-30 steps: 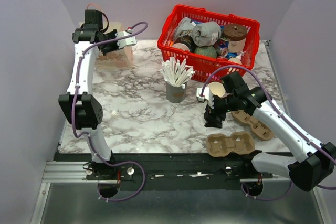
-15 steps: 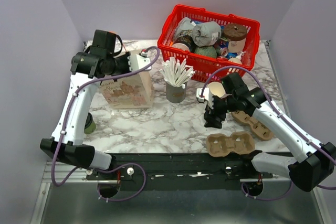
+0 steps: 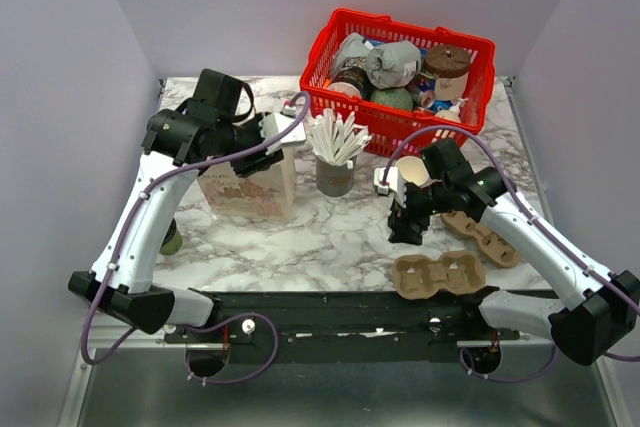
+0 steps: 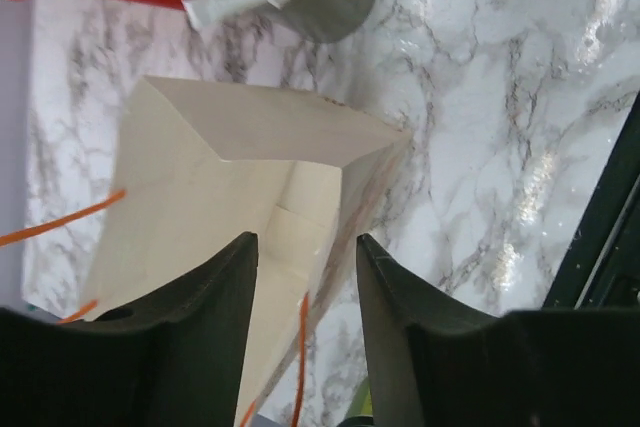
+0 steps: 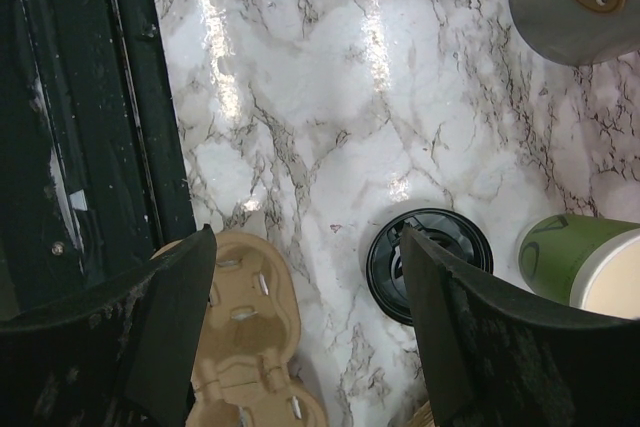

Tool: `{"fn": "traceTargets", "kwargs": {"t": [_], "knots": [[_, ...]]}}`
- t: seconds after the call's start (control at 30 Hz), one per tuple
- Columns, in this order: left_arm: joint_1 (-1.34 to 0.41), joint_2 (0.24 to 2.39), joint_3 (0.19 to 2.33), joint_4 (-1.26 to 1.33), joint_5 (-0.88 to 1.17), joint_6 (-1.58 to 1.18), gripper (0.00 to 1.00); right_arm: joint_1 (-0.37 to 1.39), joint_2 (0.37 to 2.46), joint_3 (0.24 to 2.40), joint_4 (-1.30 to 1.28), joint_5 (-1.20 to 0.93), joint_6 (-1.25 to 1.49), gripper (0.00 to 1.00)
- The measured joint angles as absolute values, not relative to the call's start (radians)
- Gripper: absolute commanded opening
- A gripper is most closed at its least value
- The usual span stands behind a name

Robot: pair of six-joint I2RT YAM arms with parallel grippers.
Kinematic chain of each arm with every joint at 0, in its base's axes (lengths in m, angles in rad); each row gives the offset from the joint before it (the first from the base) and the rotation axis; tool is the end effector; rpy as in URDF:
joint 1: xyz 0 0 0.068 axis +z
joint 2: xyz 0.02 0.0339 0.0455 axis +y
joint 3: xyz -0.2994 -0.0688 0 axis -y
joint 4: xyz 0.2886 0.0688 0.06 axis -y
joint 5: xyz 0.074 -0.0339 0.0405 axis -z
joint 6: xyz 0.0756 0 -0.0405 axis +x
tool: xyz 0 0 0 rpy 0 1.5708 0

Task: Pack the takeout coffee

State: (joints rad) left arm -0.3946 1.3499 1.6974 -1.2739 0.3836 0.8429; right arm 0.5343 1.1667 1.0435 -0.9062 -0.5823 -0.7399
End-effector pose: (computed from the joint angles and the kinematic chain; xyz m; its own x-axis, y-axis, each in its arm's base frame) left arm 0.2586 -0.1383 0.4451 -0.0699 0.7791 -0.6230 0.9263 0.2826 0.2494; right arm 0.2084 0.1716 0.2953 -0.0935 -0.7096 -0.6983 -0.9915 0.1300 0.0006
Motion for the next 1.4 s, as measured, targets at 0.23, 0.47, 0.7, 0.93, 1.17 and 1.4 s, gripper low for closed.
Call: {"fn": "traceTargets", "kwargs": {"t": [0.23, 0.47, 0.7, 0.93, 1.17, 1.4], "knots": [[-0.371, 1.339, 2.058, -1.194, 0.426, 0.789, 0.66, 0.534, 1.171, 1.044, -0.907, -0.582, -0.735, 0.83], [-0.054, 1.259, 2.114, -0.984, 0.497, 0.750, 0.72, 0.534, 1.193, 1.046, -0.907, -0.583, -0.733, 0.83], [0.141, 1.485, 2.076, -1.102, 0.607, 0.864, 0.70, 0.534, 1.195, 1.054, -0.908, -0.583, -0.734, 0.83], [0.150, 1.638, 2.048, -1.283, 0.668, 1.026, 0.65, 0.534, 1.181, 1.053, -0.909, -0.583, -0.733, 0.83], [0.136, 1.695, 2.145, -1.324, 0.701, 1.147, 0.59, 0.534, 1.164, 1.053, -0.920, -0.582, -0.734, 0.83], [0.086, 1.737, 2.091, -1.335, 0.682, 1.201, 0.54, 0.534, 1.155, 1.053, -0.929, -0.578, -0.734, 0.83]]}}
